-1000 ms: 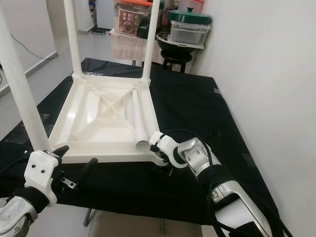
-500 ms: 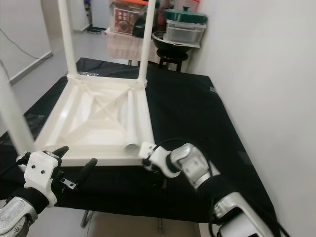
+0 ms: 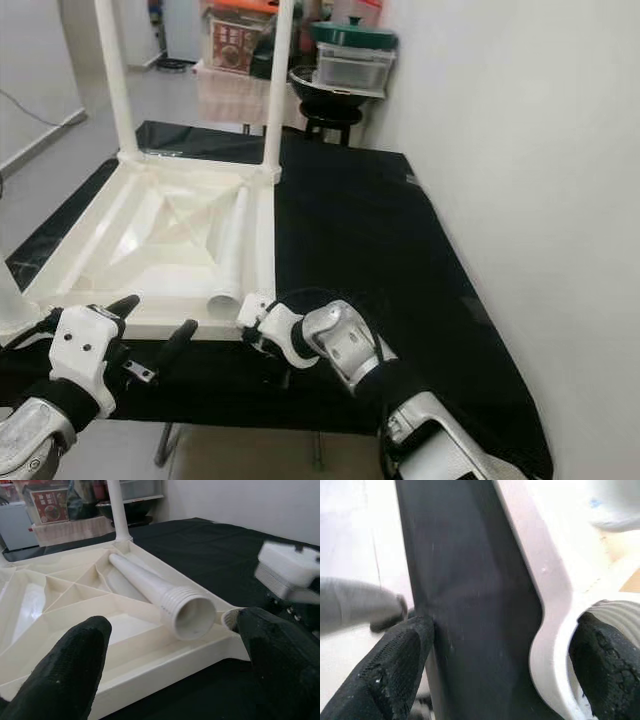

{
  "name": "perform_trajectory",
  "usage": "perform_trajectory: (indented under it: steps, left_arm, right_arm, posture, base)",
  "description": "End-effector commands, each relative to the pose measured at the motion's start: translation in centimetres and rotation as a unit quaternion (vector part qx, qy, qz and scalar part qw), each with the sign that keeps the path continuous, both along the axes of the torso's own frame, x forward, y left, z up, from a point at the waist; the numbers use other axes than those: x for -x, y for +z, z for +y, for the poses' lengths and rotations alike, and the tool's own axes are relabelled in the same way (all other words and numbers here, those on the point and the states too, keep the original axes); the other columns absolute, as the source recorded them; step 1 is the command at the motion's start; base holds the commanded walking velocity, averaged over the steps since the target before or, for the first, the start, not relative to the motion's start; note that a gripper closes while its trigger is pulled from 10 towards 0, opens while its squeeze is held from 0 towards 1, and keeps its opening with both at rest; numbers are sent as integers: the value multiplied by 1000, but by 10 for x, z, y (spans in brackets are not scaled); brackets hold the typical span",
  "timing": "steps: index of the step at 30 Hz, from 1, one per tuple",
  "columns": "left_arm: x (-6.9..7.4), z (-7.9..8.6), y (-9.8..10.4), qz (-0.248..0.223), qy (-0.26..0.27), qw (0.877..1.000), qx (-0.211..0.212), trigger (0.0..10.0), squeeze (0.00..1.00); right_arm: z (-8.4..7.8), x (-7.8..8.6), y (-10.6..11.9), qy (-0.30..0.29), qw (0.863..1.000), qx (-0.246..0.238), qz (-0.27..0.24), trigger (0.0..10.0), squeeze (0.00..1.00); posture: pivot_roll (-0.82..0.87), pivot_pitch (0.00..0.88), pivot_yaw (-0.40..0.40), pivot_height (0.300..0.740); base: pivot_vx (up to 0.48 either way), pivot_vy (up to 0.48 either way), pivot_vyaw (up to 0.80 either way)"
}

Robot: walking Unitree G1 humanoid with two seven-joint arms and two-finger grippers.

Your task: Building children table

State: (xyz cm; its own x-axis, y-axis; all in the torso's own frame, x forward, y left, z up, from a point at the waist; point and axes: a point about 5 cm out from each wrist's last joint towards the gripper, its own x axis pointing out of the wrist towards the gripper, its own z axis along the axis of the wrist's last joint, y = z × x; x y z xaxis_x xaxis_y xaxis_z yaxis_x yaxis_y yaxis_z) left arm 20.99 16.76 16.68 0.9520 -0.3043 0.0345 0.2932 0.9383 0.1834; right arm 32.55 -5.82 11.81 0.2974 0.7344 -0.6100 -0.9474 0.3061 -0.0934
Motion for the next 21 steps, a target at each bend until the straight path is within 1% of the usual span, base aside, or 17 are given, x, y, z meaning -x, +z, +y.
perform_trajectory:
  steps: [1,2,3,5,7,9,10,13,19,21]
  left_arm:
    - [-1,-1,-3,4,-4,1000,-1,10000,0]
    - [-1,-1,-3,4,-4,1000,-1,10000,0]
    - [-1,-1,-3,4,-4,1000,-1,10000,0]
    - [-2,-2,-2,3,-5,1000,-2,10000,0]
    - [-2,-2,-2,3,-5,1000,-2,10000,0]
    - [-3,-2,-2,2,-4,1000,-2,10000,0]
    - [-3,-2,-2,2,-4,1000,-2,10000,0]
    - [-4,-2,-2,0,-1,1000,-2,10000,0]
    - [-4,-2,-2,0,-1,1000,-2,10000,0]
    - [-5,-2,-2,-1,0,1000,-2,10000,0]
  right_arm:
    - [7,-3,18,-5,999,-44,-24,10000,0]
    - [11,-1,19,-8,998,-53,-25,10000,0]
    - [11,-1,19,-8,998,-53,-25,10000,0]
    - [19,0,16,-27,997,-61,-27,10000,0]
    - [19,0,16,-27,997,-61,-27,10000,0]
    - [28,0,15,-39,996,-69,-28,10000,0]
    - [28,0,15,-39,996,-69,-28,10000,0]
    - [36,-2,14,-53,995,-73,-33,10000,0]
    - [33,-3,16,-55,995,-73,-35,10000,0]
    - [23,-4,19,-53,995,-76,-36,10000,0]
  posture:
    - [121,0,-121,740]
    - [120,0,-120,740]
    - [120,0,-120,740]
    - [120,0,-119,740]
    - [120,0,-119,740]
    - [124,0,-121,740]
    - [124,0,-121,740]
    - [125,0,-122,740]
    - [124,0,-124,740]
    - [122,0,-122,740]
  base:
    - [0,0,0]
    - [0,0,0]
    - [0,0,0]
    - [0,0,0]
    - [0,0,0]
    - [0,0,0]
    - [0,0,0]
    - [0,0,0]
    - [0,0,0]
    - [0,0,0]
